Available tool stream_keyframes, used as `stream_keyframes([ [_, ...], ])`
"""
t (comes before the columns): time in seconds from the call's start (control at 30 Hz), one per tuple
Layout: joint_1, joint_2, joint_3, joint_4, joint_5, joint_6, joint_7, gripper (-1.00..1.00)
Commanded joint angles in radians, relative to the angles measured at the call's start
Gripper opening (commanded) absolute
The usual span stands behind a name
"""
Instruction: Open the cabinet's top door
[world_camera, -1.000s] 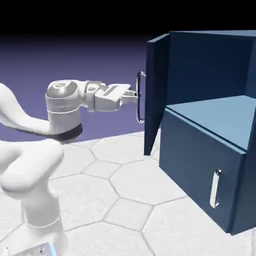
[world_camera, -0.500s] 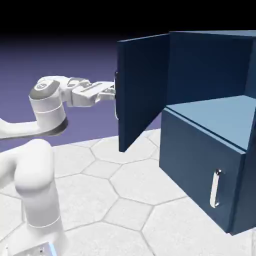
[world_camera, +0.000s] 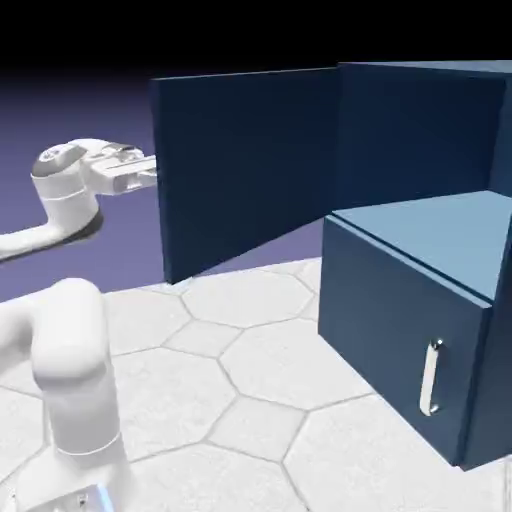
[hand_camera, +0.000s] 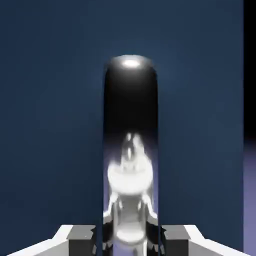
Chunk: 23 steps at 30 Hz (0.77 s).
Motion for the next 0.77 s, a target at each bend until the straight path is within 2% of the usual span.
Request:
stream_keyframes([
  [0.0,-0.022,0.005,0.017,0.037,0.012,-0.036,-0.002,-1.00],
  [0.73,-0.573,0.046,0.205,0.834,0.114,-0.667,-0.100,-1.00],
])
